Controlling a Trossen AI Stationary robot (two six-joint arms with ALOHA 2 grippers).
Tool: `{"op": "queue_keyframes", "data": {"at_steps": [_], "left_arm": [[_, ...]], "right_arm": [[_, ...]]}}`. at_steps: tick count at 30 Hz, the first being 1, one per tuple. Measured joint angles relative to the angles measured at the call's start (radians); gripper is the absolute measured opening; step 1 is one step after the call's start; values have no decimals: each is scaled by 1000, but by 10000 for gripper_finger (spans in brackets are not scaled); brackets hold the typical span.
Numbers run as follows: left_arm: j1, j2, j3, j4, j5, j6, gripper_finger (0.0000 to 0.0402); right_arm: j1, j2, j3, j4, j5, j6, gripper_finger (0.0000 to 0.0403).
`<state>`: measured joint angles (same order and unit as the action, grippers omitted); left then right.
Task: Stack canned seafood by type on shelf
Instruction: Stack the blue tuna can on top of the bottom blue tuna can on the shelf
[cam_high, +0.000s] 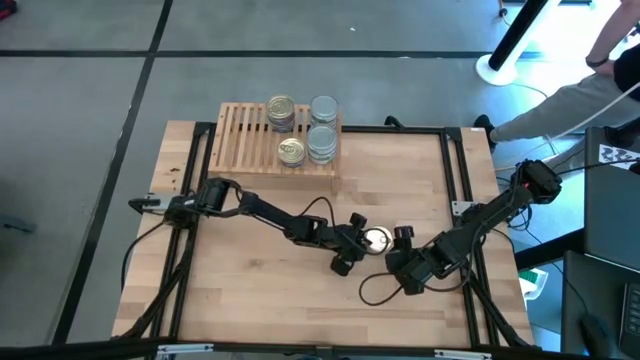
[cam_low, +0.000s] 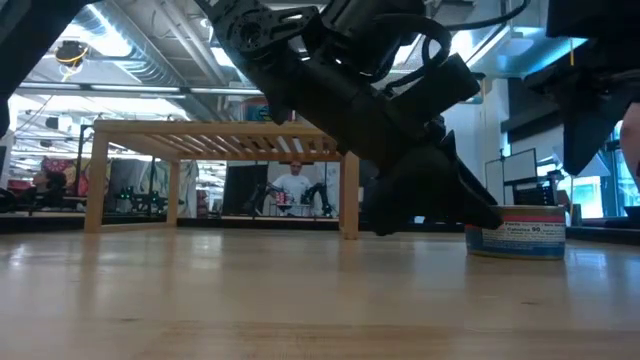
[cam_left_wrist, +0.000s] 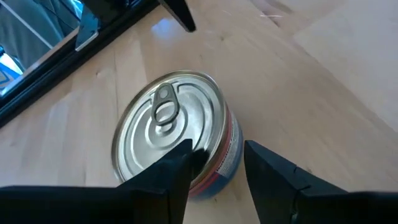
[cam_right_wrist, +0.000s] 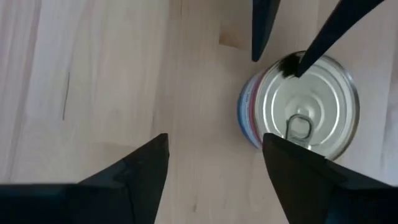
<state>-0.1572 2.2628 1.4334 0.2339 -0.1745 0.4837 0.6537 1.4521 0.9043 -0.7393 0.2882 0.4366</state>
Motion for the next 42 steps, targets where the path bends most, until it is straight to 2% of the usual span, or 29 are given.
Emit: {"op": "queue_keyframes", "data": {"at_steps": [9, 25, 27, 32, 42], "left_arm": [[-2, 9, 6, -7, -15, 79, 130], [-25, 9, 7, -17, -89, 124, 19], [-27, 8, 7, -17, -90, 121, 7], [-28, 8, 6, -17, -91, 116, 5], [-23, -18, 4, -35, -92, 40, 2]], "right_arm": [[0, 0, 0, 14, 17, 0, 260], [0, 0, 0, 12, 20, 0, 260], [0, 6, 0, 13, 52, -1, 260], [0, 62, 0, 13, 146, -23, 260], [0, 191, 0, 48, 199, -62, 260]]}}
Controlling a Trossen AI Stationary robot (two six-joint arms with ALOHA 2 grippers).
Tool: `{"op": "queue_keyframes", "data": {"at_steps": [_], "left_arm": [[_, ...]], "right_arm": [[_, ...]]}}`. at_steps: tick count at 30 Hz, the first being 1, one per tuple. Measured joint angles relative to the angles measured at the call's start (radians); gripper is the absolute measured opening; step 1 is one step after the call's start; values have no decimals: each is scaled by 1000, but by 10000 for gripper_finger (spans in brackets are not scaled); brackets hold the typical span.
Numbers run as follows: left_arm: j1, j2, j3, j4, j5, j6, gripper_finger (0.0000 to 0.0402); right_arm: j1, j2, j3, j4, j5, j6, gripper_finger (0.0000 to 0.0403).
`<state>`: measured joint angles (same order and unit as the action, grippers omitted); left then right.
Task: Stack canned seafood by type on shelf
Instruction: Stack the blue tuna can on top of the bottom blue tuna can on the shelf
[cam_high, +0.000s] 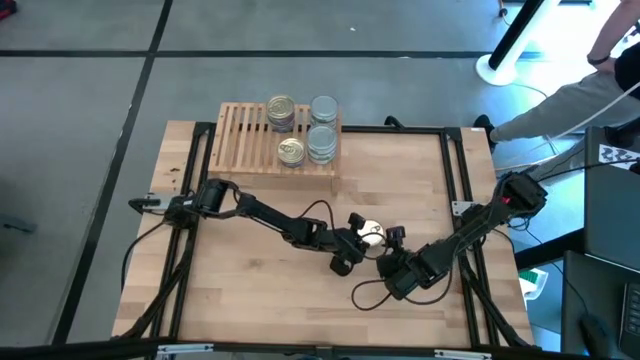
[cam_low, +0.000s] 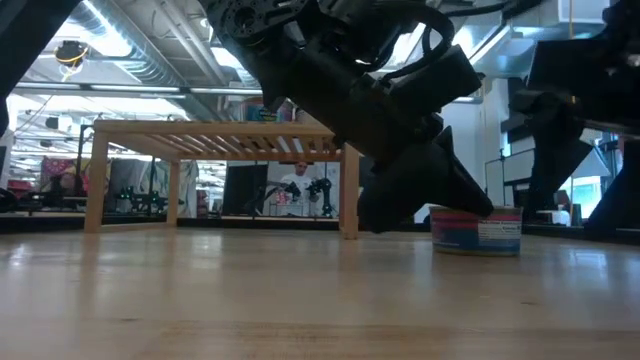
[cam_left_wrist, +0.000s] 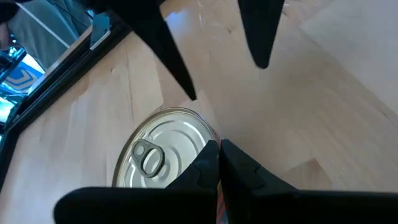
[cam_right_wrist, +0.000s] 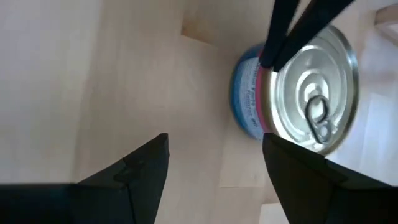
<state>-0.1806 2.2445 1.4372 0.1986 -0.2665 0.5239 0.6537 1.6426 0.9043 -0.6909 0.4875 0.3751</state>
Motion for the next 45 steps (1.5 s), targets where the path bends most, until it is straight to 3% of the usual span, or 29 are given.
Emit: {"op": "queue_keyframes", "data": {"at_steps": [12, 26, 37, 45], "left_arm": [[-3, -7, 0, -14, -5, -5, 1], [-3, -9, 0, -10, -6, -55, 0], [-3, -14, 47, -15, -45, -53, 0], [-3, -16, 84, -68, -46, -54, 0]], "right_arm": [[0, 13, 0, 29, 47, -39, 260], [1, 13, 0, 69, 201, -70, 260], [1, 12, 0, 69, 179, -70, 259], [1, 12, 0, 61, 220, -68, 259]]}}
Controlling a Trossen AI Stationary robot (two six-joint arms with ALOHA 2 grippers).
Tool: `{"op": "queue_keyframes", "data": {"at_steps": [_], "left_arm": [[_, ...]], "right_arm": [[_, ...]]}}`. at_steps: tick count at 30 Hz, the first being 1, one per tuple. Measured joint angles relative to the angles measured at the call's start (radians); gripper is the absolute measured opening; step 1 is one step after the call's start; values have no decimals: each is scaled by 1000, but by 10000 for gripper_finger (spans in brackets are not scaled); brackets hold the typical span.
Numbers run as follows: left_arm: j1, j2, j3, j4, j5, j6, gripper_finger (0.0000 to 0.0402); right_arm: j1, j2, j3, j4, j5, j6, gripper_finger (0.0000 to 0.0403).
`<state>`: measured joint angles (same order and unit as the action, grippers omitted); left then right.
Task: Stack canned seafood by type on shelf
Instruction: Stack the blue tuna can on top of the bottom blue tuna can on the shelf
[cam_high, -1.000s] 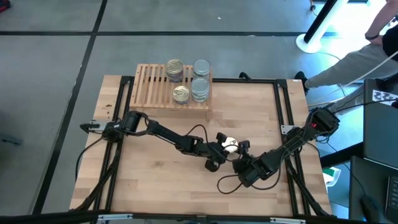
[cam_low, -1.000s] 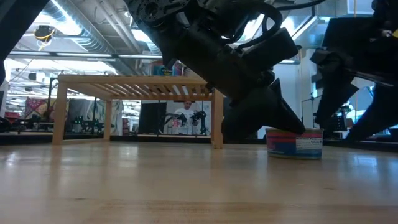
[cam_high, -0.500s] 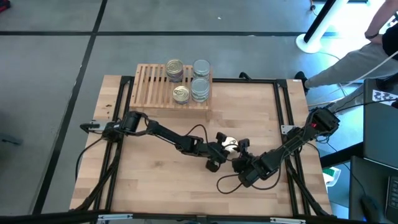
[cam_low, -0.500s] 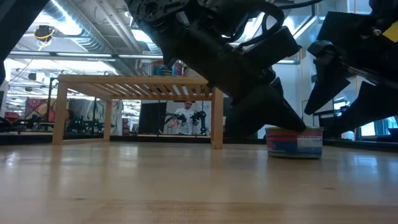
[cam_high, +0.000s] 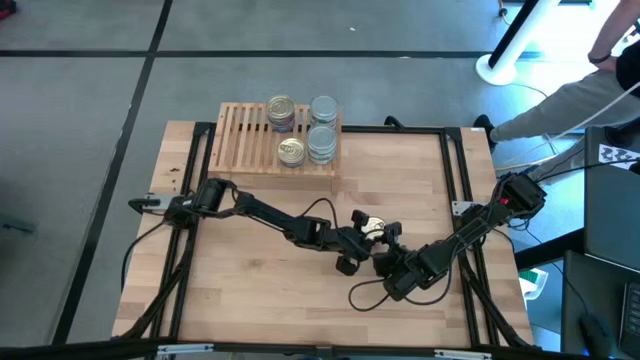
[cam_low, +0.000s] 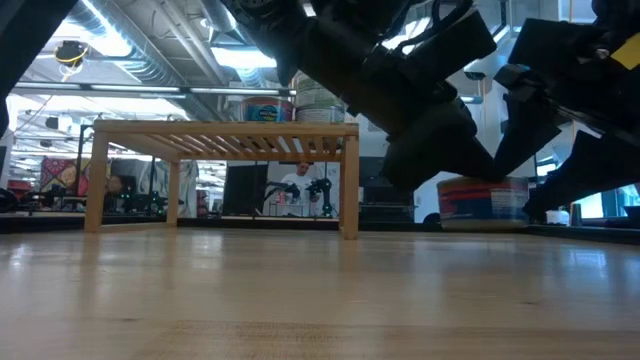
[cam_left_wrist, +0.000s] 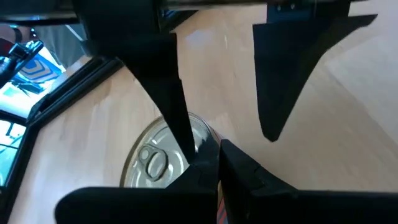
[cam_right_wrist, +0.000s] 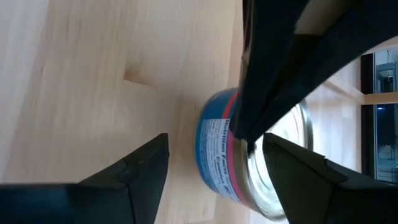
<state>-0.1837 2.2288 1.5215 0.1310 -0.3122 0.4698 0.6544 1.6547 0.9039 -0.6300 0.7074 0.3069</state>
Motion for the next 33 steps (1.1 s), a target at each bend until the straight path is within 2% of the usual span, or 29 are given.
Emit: {"op": "queue_keyframes", "data": {"at_steps": [7, 13, 18, 24, 33], "left_arm": [[0, 0, 0, -14, 0, -32, 0], [0, 0, 0, -17, 0, -50, 0], [0, 0, 0, -17, 0, -51, 0], [1, 0, 0, -16, 0, -64, 0], [2, 0, 0, -15, 0, -107, 0]], "right_arm": [[9, 0, 0, -1, -9, 1, 259], [64, 0, 0, -62, 10, 32, 259], [133, 0, 0, -145, 87, 183, 259], [217, 0, 0, -242, 267, 266, 259], [242, 53, 0, -224, 277, 270, 259]]}}
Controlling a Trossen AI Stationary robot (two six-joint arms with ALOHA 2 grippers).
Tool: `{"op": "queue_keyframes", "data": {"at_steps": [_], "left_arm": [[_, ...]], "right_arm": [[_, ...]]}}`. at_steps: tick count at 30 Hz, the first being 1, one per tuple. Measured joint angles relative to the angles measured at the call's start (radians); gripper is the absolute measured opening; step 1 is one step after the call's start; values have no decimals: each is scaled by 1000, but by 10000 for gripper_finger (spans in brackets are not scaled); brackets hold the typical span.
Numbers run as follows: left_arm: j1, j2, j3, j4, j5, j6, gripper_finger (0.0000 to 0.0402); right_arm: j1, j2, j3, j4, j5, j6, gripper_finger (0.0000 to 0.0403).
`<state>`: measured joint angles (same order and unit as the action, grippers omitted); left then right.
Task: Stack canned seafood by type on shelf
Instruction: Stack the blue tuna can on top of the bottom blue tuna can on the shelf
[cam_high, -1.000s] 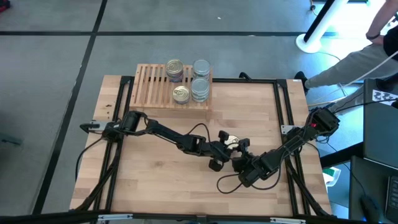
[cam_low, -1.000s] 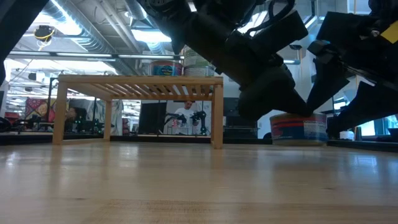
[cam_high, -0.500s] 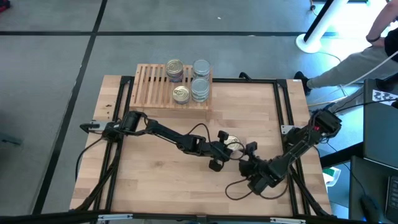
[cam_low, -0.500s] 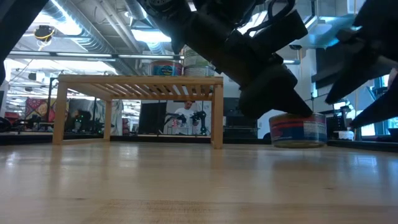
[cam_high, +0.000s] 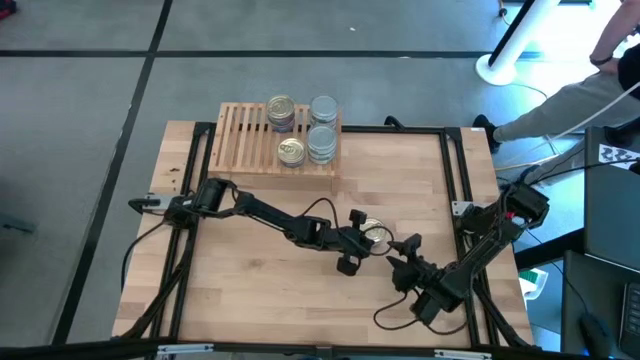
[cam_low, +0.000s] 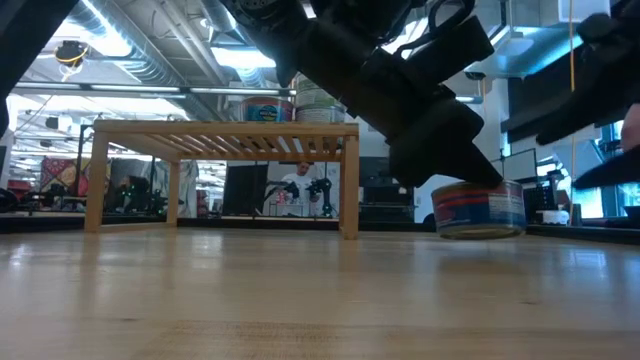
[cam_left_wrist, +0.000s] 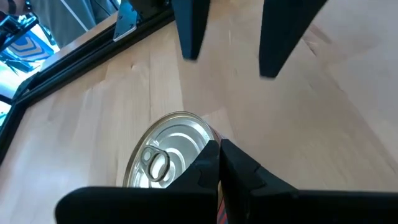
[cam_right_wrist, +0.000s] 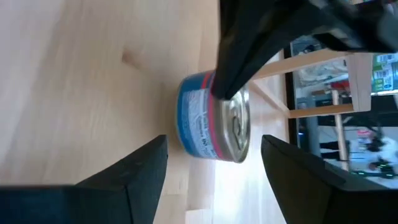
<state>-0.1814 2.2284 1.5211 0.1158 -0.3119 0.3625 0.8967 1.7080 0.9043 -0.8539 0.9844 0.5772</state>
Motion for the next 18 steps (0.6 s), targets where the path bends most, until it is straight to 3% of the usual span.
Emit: {"op": "queue_keyframes", "data": {"at_steps": [9, 18], "left_arm": [[0, 0, 45, -1, 0, -1, 0], [1, 0, 69, -38, 1, -26, 0]], "right_arm": [[0, 142, 0, 13, 59, 2, 259], [0, 161, 0, 15, 187, 102, 259]]}}
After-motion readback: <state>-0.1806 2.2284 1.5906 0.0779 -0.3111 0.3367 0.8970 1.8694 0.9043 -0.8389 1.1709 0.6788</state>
